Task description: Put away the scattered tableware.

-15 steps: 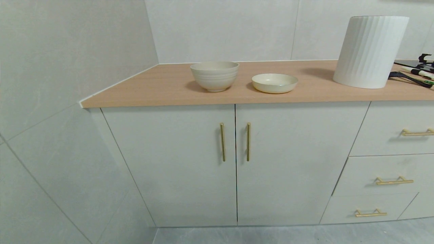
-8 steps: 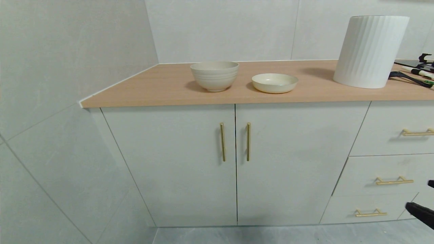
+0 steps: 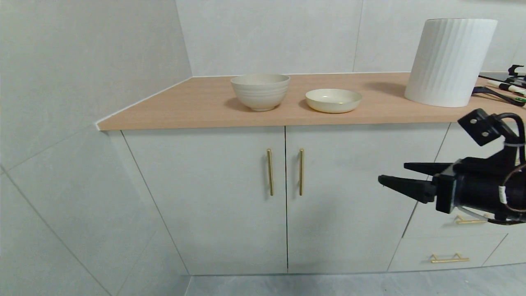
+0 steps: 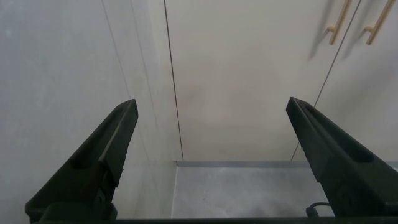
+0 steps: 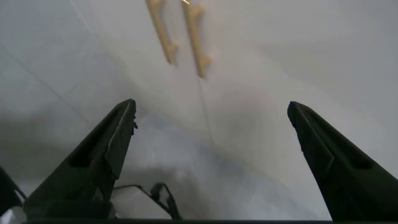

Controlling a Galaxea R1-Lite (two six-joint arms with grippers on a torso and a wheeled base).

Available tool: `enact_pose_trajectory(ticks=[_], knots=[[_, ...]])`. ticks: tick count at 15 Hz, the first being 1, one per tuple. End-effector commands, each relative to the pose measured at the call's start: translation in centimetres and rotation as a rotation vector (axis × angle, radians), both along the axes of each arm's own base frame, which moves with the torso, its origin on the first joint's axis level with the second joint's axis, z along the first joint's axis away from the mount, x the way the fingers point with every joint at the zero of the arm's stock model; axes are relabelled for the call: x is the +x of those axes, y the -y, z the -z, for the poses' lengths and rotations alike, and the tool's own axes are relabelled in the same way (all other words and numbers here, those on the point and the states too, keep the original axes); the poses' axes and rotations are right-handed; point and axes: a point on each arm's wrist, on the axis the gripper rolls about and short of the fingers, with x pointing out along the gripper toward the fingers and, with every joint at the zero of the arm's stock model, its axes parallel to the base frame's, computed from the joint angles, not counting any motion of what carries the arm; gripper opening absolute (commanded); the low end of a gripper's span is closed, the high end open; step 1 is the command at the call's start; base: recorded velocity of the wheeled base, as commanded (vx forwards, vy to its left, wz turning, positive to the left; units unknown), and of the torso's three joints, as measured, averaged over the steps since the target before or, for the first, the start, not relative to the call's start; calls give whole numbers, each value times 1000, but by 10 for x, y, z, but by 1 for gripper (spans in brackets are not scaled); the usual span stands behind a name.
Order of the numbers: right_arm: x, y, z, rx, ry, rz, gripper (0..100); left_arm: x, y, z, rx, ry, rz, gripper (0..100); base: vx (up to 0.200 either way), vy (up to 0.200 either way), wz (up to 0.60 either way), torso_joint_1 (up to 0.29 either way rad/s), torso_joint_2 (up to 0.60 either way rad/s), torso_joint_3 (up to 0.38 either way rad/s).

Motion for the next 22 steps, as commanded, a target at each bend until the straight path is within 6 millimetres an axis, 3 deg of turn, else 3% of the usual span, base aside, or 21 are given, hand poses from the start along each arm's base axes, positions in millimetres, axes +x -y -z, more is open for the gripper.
enact_pose_trajectory(ticks=[1,2,3,5,8,11,18,22], knots=[[32,-33,14,-1,-79,-69,100,0,0,0,0,-1,-1,100,0,0,0,0,0,0],[35,-38,14,3,-87,-79,100,0,0,0,0,-1,-1,100,0,0,0,0,0,0],[49,-62,21,13,-120,-123,100,0,0,0,0,-1,-1,100,0,0,0,0,0,0],[62,-87,33,22,-169,-160,100,0,0,0,0,-1,-1,100,0,0,0,0,0,0],[78,-113,49,103,-279,-161,100,0,0,0,3,0,-1,100,0,0,0,0,0,0],[100,-127,70,182,-256,-147,100,0,0,0,3,0,-1,100,0,0,0,0,0,0],[117,-123,77,223,-197,-122,100,0,0,0,3,-1,-1,100,0,0,0,0,0,0],[127,-129,95,254,-186,-119,100,0,0,0,1,0,-1,100,0,0,0,0,0,0]])
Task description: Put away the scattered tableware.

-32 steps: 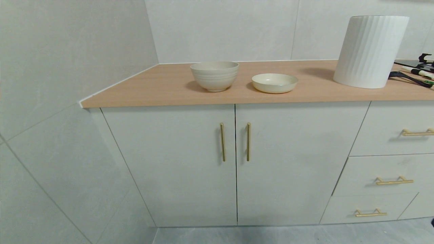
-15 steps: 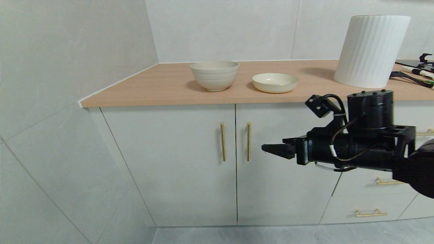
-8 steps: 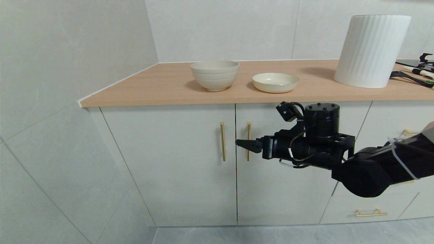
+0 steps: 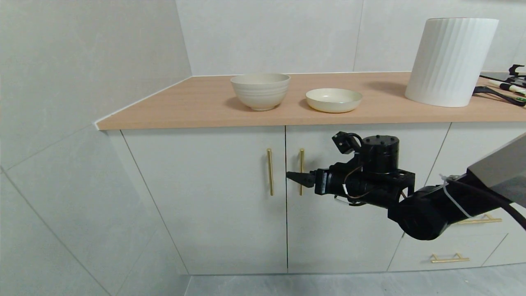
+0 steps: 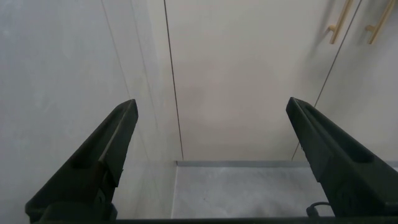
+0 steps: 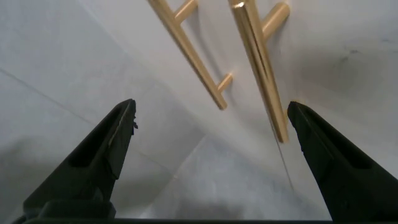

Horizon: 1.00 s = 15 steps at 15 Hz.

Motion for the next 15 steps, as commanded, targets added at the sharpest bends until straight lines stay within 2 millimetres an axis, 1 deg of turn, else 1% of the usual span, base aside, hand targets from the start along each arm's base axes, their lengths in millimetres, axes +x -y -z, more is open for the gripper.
enact_pose_trajectory(ticks=[1,3,5,7,10,15], knots=[[6,-4,11,20,-29,6,100,0,0,0,1,-2,0,100,0,0,0,0,0,0],[8,-5,11,45,-44,8,100,0,0,0,0,0,0,100,0,0,0,0,0,0],[10,-7,17,41,-55,7,100,0,0,0,1,0,0,100,0,0,0,0,0,0],[13,-10,18,53,-60,11,100,0,0,0,1,-2,0,100,0,0,0,0,0,0],[13,-12,17,86,-80,10,100,0,0,0,0,-2,0,100,0,0,0,0,0,0],[22,-19,30,116,-62,10,100,0,0,0,0,-2,0,100,0,0,0,0,0,0]])
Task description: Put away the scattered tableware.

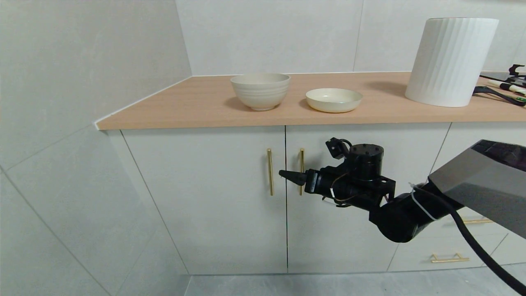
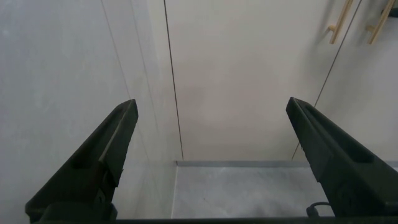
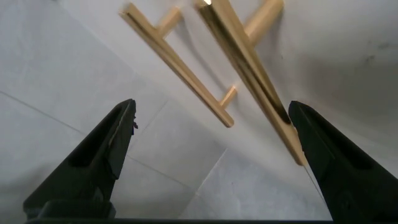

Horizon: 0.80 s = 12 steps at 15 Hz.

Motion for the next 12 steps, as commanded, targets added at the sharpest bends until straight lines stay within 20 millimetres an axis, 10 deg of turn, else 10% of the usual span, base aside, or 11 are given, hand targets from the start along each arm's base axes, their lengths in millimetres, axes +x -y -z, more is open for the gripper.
enact_pose_trajectory(ticks=[1,12], knots=[[2,-2,6,-5,-11,-2,100,0,0,0,0,-2,-1,100,0,0,0,0,0,0],[-18,-20,1,53,-31,-58,100,0,0,0,0,-2,-1,100,0,0,0,0,0,0]])
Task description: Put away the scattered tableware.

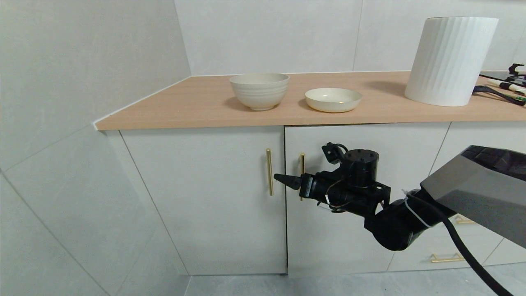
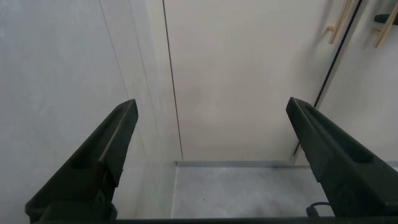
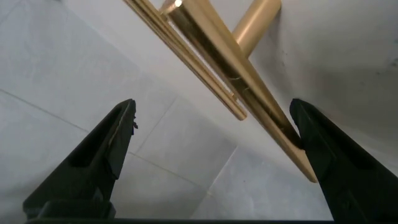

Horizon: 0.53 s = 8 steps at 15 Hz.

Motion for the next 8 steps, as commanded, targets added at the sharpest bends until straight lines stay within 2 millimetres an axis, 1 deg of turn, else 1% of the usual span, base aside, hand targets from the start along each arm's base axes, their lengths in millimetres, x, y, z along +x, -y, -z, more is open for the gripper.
enact_pose_trajectory(ticks=[1,4,6,7,8], knots=[[-9,3,-11,11,10,-17,100,0,0,0,0,-2,0,100,0,0,0,0,0,0],[-32,18,-34,29,24,-93,100,0,0,0,0,-2,0,100,0,0,0,0,0,0],[-42,24,-39,31,19,-140,100,0,0,0,0,-2,0,100,0,0,0,0,0,0],[-53,30,-43,32,13,-197,100,0,0,0,0,-2,0,100,0,0,0,0,0,0],[-58,32,-44,29,10,-205,100,0,0,0,0,-2,0,100,0,0,0,0,0,0]])
